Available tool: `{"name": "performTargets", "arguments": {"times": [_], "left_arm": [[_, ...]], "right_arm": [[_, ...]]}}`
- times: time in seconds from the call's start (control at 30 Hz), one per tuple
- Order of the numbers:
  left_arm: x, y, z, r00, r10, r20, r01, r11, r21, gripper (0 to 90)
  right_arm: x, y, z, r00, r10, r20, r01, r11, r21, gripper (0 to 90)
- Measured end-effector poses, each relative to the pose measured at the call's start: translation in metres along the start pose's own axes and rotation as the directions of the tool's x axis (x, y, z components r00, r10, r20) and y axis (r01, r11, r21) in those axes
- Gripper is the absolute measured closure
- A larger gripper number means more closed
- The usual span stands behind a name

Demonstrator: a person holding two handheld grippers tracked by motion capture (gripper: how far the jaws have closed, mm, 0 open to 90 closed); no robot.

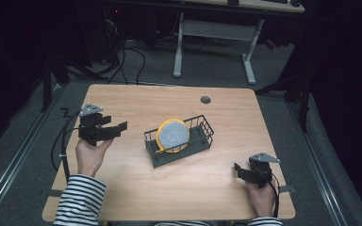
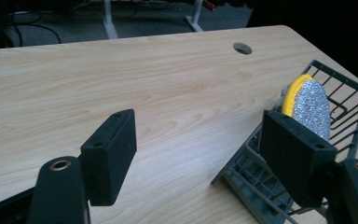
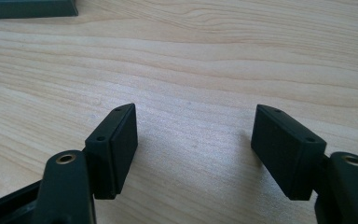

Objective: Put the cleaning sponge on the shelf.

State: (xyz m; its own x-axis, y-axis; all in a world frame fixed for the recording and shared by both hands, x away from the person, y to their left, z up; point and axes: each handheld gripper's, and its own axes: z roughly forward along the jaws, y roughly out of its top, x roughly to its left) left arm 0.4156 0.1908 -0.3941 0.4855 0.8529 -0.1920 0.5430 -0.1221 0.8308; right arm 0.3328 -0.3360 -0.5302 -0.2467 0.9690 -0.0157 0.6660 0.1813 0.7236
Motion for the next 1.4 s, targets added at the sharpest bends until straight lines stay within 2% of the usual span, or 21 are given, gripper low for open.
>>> {"name": "performTargets", "arguments": {"times": [0.27,0.5,0.77,1.03,1.4], "left_arm": [[0.018,-0.011,-0.017,0.9984,-0.044,-0.035,0.044,0.999,-0.013,27.2],[0.033,-0.026,-0.033,0.9944,-0.083,-0.065,0.081,0.9963,-0.028,26.6],[0.049,-0.048,-0.045,0.9861,-0.142,-0.086,0.138,0.9893,-0.045,25.8],[0.059,-0.072,-0.058,0.9778,-0.175,-0.115,0.17,0.984,-0.053,25.1],[0.064,-0.1,-0.052,0.9717,-0.201,-0.125,0.199,0.9797,-0.025,24.8]], "right_arm": [[0.0,0.0,0.0,1.0,0.0,0.0,0.0,1.0,0.0,31.5],[0.0,0.0,0.0,1.0,0.001,0.0,-0.001,1.0,0.0,31.5],[0.0,0.0,0.0,1.0,0.001,0.001,-0.001,1.0,0.0,31.5],[0.0,0.0,0.0,1.0,0.001,0.002,-0.001,1.0,0.0,31.5],[0.0,0.0,0.0,1.0,0.002,0.002,-0.002,1.0,0.0,31.5]]}}
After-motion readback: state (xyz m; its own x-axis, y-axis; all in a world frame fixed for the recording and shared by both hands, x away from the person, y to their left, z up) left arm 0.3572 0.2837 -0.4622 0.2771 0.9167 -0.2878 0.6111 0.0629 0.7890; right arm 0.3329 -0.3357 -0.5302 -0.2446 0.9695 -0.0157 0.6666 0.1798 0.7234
